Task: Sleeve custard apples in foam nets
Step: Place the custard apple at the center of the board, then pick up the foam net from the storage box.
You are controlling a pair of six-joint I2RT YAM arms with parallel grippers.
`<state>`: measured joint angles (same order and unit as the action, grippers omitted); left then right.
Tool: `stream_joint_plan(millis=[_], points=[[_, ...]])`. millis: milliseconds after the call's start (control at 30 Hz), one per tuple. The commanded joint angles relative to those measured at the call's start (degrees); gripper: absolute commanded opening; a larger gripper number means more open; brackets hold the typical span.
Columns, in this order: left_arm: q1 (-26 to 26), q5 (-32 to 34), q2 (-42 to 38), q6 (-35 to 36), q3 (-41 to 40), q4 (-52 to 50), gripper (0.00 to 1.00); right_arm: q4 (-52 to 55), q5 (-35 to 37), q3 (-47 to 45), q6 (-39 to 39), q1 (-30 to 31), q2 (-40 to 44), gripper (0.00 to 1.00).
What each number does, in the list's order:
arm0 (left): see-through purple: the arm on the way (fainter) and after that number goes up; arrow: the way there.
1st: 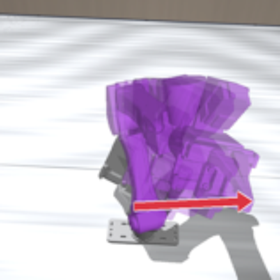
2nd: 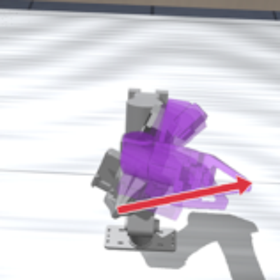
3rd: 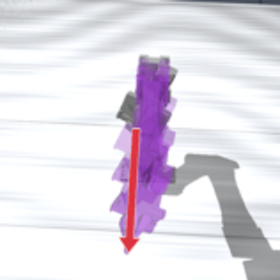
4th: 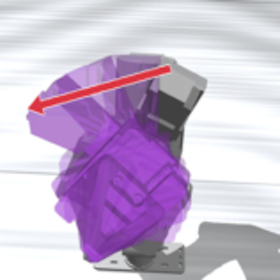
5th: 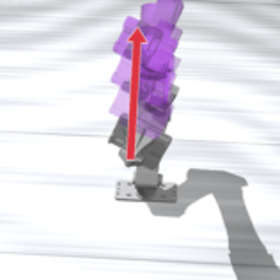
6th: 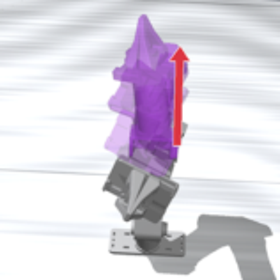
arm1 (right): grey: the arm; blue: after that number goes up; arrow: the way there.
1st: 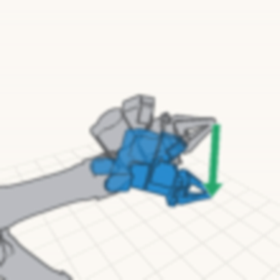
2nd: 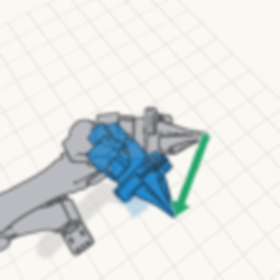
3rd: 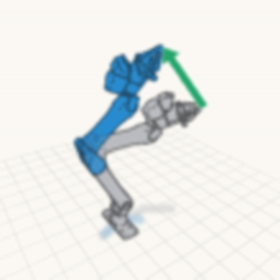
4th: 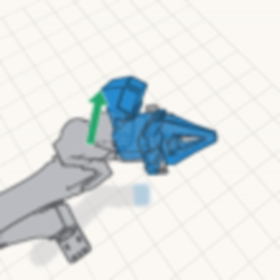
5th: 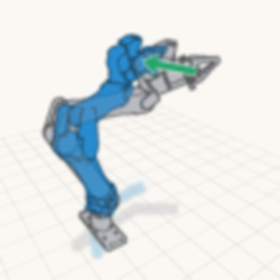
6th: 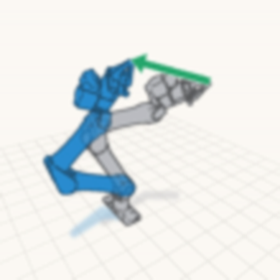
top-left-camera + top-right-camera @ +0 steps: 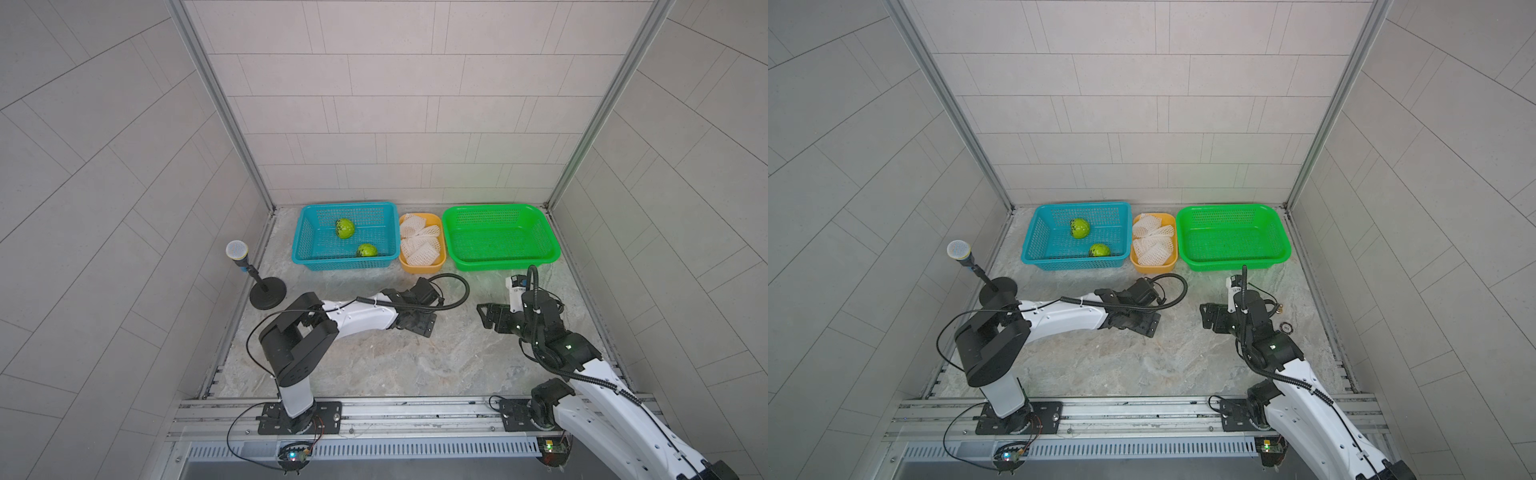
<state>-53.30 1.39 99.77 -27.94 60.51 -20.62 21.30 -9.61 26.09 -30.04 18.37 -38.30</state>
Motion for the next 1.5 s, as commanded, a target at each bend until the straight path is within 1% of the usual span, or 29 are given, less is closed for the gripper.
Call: stream_joint_plan(millis=[0,167,267,300,367,467,600,667,733,867,1000,1133,1300,1467], points=[[-0.39,0.73,-5.08,0.61,0.23,-0.86,0.89,1.16,1.50,0.30,-0.26,0.34,0.43,0.93],[-0.39,0.79,-10.84,0.05,-0.29,-1.84,0.89,2.23,1.39,2.05,-0.29,0.35,-0.62,0.92],[-0.32,2.36,-15.27,-0.23,-1.60,-2.63,0.88,2.56,1.18,3.06,-0.04,0.31,-1.01,0.89],[-0.23,3.27,-17.15,-0.63,-2.30,-2.90,0.88,2.60,1.08,3.47,0.13,0.28,-1.29,0.88],[-0.23,7.15,-20.82,-3.01,-3.94,-3.65,0.86,2.60,1.05,4.32,0.51,0.33,-2.39,0.85],[0.13,11.32,-26.95,-4.37,-8.12,-1.91,0.82,1.92,-0.04,6.26,1.37,0.50,-5.30,0.78],[2.74,12.45,-34.34,-6.03,-12.52,-1.93,0.70,-0.20,-0.68,9.15,2.40,1.68,-10.84,0.69],[5.28,10.79,-36.89,-7.15,-14.13,-2.57,0.68,-1.27,-0.92,11.92,2.77,2.64,-14.23,0.65],[8.27,8.15,-39.04,-8.29,-15.82,-2.80,0.67,-1.95,-1.20,14.52,3.33,4.03,-18.39,0.63],[14.85,1.20,-43.02,-10.26,-19.08,-2.17,0.73,-2.00,-0.53,21.22,5.27,7.42,-26.87,0.62],[18.81,-2.49,-44.48,-10.90,-20.21,-2.14,0.74,-2.70,-0.44,27.88,6.33,8.88,-35.17,0.62],[21.21,-5.86,-43.65,-12.17,-21.18,-1.71,0.74,-3.11,-0.44,34.50,7.57,9.50,-42.40,0.61],[22.62,-8.57,-43.43,-13.27,-22.23,-0.83,0.74,-2.72,0.59,42.92,9.16,9.44,-51.39,0.61],[23.45,-9.66,-43.44,-13.28,-22.60,-0.91,0.74,-2.16,0.22,50.88,9.45,9.23,-59.71,0.65]])
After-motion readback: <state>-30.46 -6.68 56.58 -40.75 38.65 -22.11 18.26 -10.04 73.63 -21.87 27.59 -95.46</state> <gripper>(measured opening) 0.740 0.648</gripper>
